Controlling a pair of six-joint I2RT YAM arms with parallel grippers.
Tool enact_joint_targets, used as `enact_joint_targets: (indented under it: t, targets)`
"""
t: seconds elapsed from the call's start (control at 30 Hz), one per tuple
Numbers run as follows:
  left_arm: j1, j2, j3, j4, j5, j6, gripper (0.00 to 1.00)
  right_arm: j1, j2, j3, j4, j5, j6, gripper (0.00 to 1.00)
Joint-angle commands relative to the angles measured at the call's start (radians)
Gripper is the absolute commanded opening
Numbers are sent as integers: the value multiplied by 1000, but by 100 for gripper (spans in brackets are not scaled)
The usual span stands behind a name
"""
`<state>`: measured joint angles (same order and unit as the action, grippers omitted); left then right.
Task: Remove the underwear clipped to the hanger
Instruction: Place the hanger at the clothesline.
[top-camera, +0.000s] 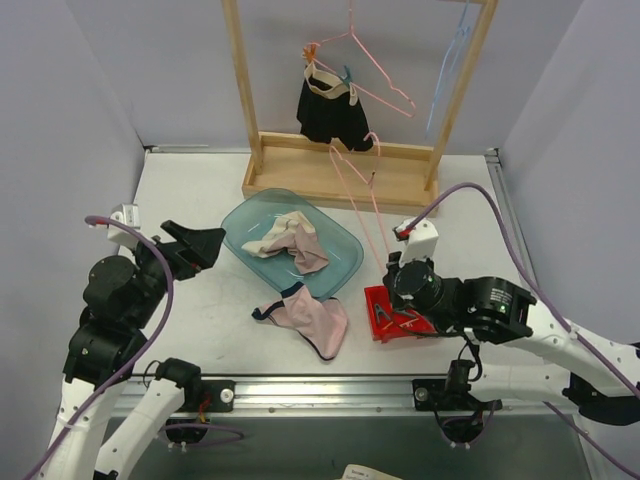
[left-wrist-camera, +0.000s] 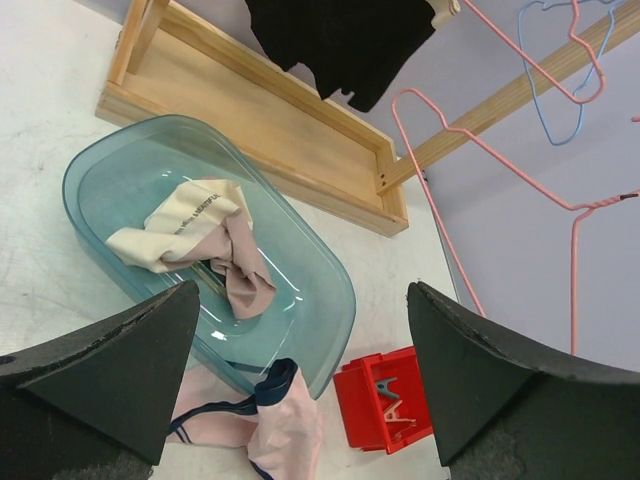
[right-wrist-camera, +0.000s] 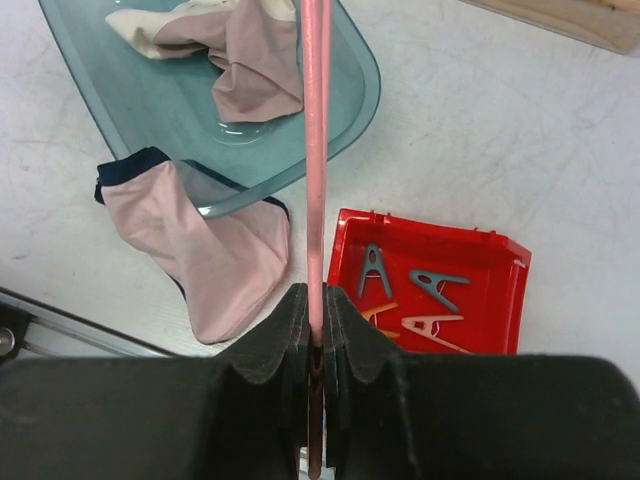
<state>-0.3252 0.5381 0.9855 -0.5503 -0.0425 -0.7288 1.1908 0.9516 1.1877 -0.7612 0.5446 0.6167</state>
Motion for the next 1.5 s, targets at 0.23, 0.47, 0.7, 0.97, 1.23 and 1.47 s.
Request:
enact_joint_targets:
  t: [0.23,0.47,0.7,0.97,1.23,1.47]
  targets:
    - [6,23,-21,26,43,-23,94,-10,-74,87,-133,183,97,0]
    - [6,31,-33,44,43,-30,94,-14,-48,92,-181,190,135,0]
    - [6,48,-50,76,90,-40,94,-63,-50,78,-144,161,103,0]
    - [6,82,-56,122,121,-55,94,-681,-4,15,193,-353,-270,0]
    - [8,68,-42,130,110,-50,94,-938,104,121,276,-739,-399,0]
    - [8,72,-65,145,124,-58,94,-933,58,147,258,-753,-434,0]
